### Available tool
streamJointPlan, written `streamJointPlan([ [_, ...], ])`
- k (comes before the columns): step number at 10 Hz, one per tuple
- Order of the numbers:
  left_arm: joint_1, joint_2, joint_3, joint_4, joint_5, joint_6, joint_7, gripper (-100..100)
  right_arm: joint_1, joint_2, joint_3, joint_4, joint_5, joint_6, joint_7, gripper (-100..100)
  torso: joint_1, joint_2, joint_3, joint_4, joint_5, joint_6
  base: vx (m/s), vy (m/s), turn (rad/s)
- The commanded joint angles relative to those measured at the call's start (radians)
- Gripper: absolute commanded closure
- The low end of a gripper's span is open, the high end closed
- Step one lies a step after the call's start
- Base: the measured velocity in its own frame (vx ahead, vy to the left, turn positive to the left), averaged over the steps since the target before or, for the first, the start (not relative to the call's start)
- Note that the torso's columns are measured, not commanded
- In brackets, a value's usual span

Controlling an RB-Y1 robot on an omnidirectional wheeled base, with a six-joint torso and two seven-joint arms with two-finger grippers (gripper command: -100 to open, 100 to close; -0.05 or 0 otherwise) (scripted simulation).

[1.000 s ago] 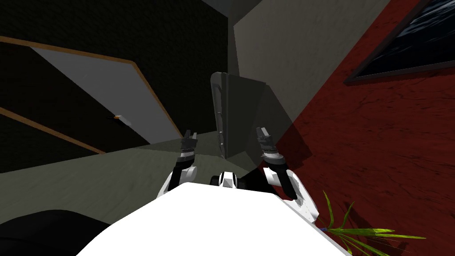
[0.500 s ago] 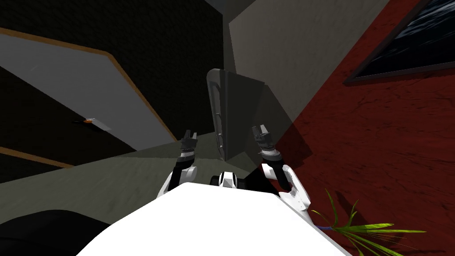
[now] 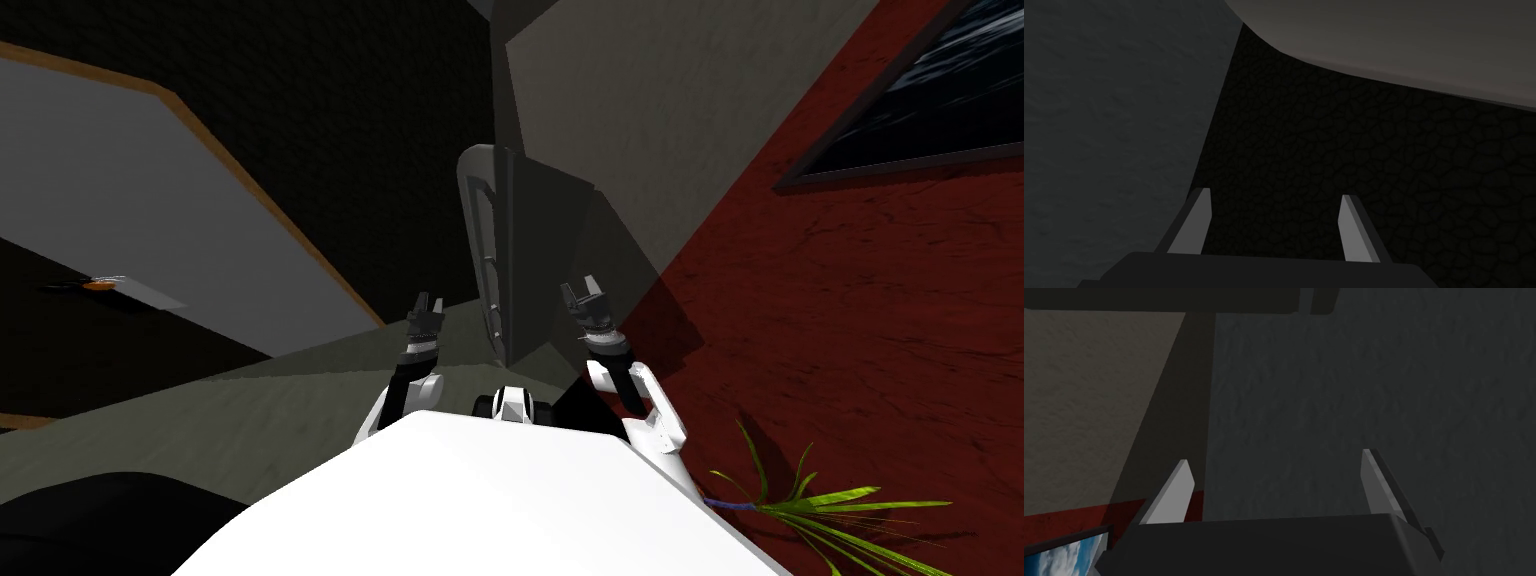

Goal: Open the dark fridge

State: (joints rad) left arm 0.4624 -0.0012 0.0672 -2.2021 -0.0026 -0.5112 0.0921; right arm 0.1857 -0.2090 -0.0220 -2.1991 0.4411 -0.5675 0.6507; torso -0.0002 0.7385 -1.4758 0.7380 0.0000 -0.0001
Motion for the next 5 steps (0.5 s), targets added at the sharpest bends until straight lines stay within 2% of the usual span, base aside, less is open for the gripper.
streamJointPlan([
  [1, 0.0, 0.0, 0.0, 0.0, 0.0, 0.0, 0.0, 0, -0.031, -0.002, -0.006, 0.021, 0.035, -0.024, 0.067, -100, 0.0, -0.001, 0.0, 0.0, 0.0, 0.0, 0.078, 0.108, -0.102],
  [2, 0.0, 0.0, 0.0, 0.0, 0.0, 0.0, 0.0, 0, -0.059, -0.003, -0.012, 0.042, 0.065, -0.043, 0.102, -100, 0.0, 0.0, 0.0, 0.0, 0.0, 0.0, 0.098, 0.12, -0.218],
  [3, 0.0, 0.0, 0.0, 0.0, 0.0, 0.0, 0.0, 0, -0.059, -0.003, -0.012, 0.042, 0.065, -0.043, 0.118, -100, 0.001, -0.002, -0.001, 0.0, 0.0, 0.0, 0.077, 0.113, -0.089],
  [4, 0.0, 0.0, 0.0, 0.0, 0.0, 0.0, 0.0, 0, -0.087, -0.004, -0.017, 0.062, 0.096, -0.061, 0.152, -100, 0.0, 0.0, 0.0, 0.0, 0.0, 0.0, 0.071, 0.136, -0.116],
  [5, 0.0, 0.0, 0.0, 0.0, 0.0, 0.0, 0.0, 0, -0.087, -0.004, -0.017, 0.062, 0.096, -0.061, 0.17, -100, 0.001, 0.0, 0.0, 0.0, 0.0, 0.0, 0.058, 0.113, -0.1],
])
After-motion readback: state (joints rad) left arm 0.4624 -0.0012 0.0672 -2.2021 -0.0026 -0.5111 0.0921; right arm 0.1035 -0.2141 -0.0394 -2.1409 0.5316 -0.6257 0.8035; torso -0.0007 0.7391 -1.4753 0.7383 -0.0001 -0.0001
